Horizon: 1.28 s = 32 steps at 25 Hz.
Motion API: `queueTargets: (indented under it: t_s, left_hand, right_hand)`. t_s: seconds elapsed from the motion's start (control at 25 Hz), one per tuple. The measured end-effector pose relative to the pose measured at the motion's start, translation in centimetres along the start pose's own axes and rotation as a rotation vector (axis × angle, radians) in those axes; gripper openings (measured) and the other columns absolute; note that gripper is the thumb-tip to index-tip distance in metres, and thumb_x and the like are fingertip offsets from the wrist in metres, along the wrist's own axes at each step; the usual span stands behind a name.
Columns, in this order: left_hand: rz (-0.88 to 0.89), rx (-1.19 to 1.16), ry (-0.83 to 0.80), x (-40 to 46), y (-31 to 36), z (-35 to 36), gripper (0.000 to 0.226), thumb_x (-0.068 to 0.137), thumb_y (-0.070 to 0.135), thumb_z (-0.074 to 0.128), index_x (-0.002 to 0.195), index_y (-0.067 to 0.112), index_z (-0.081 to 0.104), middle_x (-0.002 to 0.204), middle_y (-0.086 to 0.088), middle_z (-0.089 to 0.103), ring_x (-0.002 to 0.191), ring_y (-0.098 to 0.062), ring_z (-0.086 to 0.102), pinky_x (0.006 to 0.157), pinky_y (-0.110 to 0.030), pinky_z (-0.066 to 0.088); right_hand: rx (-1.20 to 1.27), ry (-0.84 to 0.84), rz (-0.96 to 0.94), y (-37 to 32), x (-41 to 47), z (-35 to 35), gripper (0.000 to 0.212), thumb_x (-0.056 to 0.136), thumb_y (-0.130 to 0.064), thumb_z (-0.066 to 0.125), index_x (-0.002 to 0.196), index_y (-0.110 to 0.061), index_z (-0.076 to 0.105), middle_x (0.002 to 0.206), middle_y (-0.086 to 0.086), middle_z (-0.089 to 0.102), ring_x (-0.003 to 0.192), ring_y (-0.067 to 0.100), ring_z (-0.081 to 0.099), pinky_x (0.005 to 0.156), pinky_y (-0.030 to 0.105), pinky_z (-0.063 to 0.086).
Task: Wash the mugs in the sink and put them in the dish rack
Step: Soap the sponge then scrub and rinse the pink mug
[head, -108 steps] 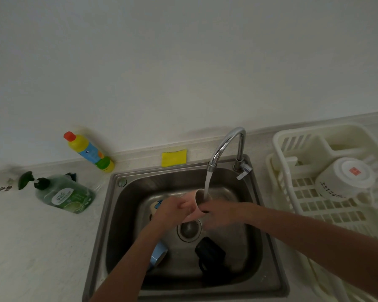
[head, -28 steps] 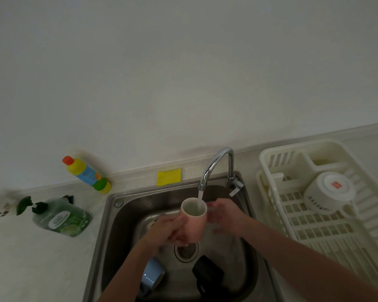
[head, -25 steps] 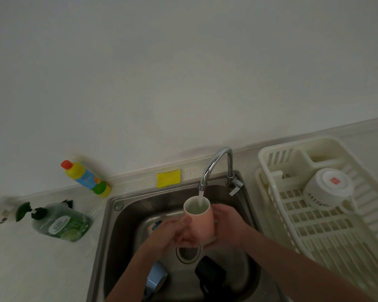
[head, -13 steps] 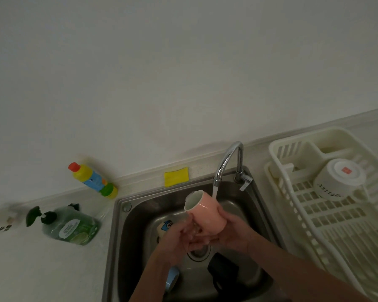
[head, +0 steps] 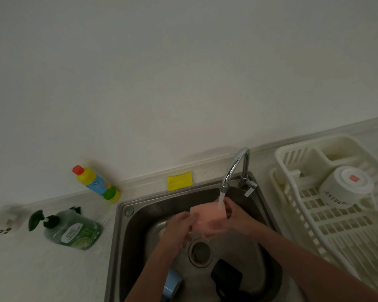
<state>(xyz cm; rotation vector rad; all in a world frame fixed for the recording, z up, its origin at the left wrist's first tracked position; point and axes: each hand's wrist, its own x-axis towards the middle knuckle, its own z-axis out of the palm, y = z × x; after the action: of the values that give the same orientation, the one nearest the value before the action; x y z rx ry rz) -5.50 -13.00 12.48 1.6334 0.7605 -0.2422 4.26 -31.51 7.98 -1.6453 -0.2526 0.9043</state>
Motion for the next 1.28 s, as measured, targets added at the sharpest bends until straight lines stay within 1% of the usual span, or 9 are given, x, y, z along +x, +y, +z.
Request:
queueTargets:
  t_s: [0.12, 0.2, 0.36, 0.52, 0.76, 0.88, 0.96, 1.16, 1.28]
  left_hand:
    - [-0.231, -0.446, -0.11, 1.1, 0.9, 1.9, 0.026, 0.095, 0.021, 0.063, 0.11, 0.0, 0.069, 0.104, -0.02, 0.07, 0.09, -0.029, 0.067, 0.075, -0.038, 0.06]
    - [-0.32, -0.522, -0.123, 2.2, 0.8, 3.3, 0.041, 0.083, 0.023, 0.076, 0.117, 0.001, 0.068, 0.117, -0.022, 0.069, 0.11, -0.035, 0.064, 0.095, -0.05, 0.054]
    - [-0.235, -0.41, -0.158, 2.8, 1.7, 6.3, 0.048, 0.078, 0.022, 0.078, 0.12, 0.004, 0.065, 0.115, -0.018, 0.068, 0.104, -0.03, 0.065, 0.077, -0.037, 0.057]
    - [-0.137, -0.336, -0.246, 2.8, 1.6, 7.4, 0.054, 0.071, 0.031, 0.085, 0.118, 0.012, 0.066, 0.118, -0.014, 0.069, 0.11, -0.031, 0.065, 0.095, -0.05, 0.054]
    - [-0.11, -0.274, -0.231, 2.2, 0.2, 5.5, 0.066, 0.063, 0.045, 0.088, 0.118, 0.016, 0.068, 0.119, -0.012, 0.067, 0.11, -0.031, 0.064, 0.094, -0.05, 0.055]
    - [-0.2, -0.354, -0.167, 1.9, 0.2, 3.6, 0.058, 0.071, 0.041, 0.08, 0.113, 0.002, 0.067, 0.092, -0.012, 0.07, 0.071, -0.018, 0.063, 0.054, -0.026, 0.054]
    - [-0.19, -0.416, -0.167, 1.1, 0.0, 2.4, 0.043, 0.086, 0.027, 0.069, 0.119, 0.001, 0.063, 0.087, -0.012, 0.07, 0.06, -0.013, 0.058, 0.043, -0.019, 0.045]
    - [-0.128, -0.393, -0.178, -0.1, -0.1, 2.5, 0.038, 0.084, 0.021, 0.072, 0.117, 0.003, 0.064, 0.105, -0.016, 0.074, 0.089, -0.026, 0.071, 0.069, -0.029, 0.056]
    - [-0.123, -0.427, -0.207, -0.2, 0.0, 3.0, 0.047, 0.082, 0.024, 0.078, 0.122, 0.004, 0.064, 0.117, -0.02, 0.069, 0.103, -0.034, 0.068, 0.074, -0.036, 0.058]
  right_hand:
    - [-0.073, -0.063, -0.091, -0.7, -0.8, -1.1, 0.082, 0.057, -0.033, 0.096, 0.125, -0.045, 0.051, 0.116, -0.007, 0.066, 0.107, 0.01, 0.066, 0.093, 0.042, 0.056]
    - [-0.13, -0.099, -0.126, -0.8, -1.5, -2.4, 0.089, 0.057, -0.032, 0.095, 0.13, -0.045, 0.046, 0.124, -0.007, 0.061, 0.114, 0.011, 0.062, 0.097, 0.044, 0.054]
    - [0.058, -0.051, 0.103, -0.8, -2.5, -4.8, 0.085, 0.064, -0.053, 0.082, 0.139, -0.038, 0.042, 0.124, 0.0, 0.057, 0.108, 0.023, 0.063, 0.092, 0.048, 0.056]
    - [0.26, 0.003, 0.406, -0.4, -2.7, -5.9, 0.084, 0.066, -0.083, 0.065, 0.119, -0.019, 0.065, 0.104, 0.017, 0.069, 0.081, 0.029, 0.07, 0.076, 0.046, 0.059]
    - [0.331, 0.006, 0.37, -1.4, -2.8, -4.0, 0.065, 0.072, -0.06, 0.076, 0.119, -0.016, 0.063, 0.115, 0.018, 0.064, 0.095, 0.027, 0.067, 0.074, 0.037, 0.06]
    - [0.006, -0.035, 0.158, -1.3, -2.0, -2.5, 0.062, 0.073, -0.054, 0.078, 0.122, -0.024, 0.054, 0.116, 0.006, 0.062, 0.094, 0.022, 0.068, 0.064, 0.028, 0.054]
    - [0.022, -0.064, 0.118, -0.9, -1.4, -1.7, 0.063, 0.07, -0.047, 0.083, 0.122, -0.028, 0.053, 0.119, 0.006, 0.062, 0.099, 0.026, 0.069, 0.068, 0.034, 0.058]
    - [0.216, -0.126, 0.286, -1.2, -1.0, -1.2, 0.066, 0.073, -0.052, 0.081, 0.125, -0.021, 0.055, 0.12, 0.015, 0.065, 0.107, 0.034, 0.066, 0.082, 0.047, 0.059]
    - [0.113, -0.143, 0.123, -1.1, -1.3, -2.1, 0.058, 0.078, -0.031, 0.082, 0.127, -0.024, 0.053, 0.121, 0.011, 0.063, 0.105, 0.031, 0.067, 0.079, 0.04, 0.059]
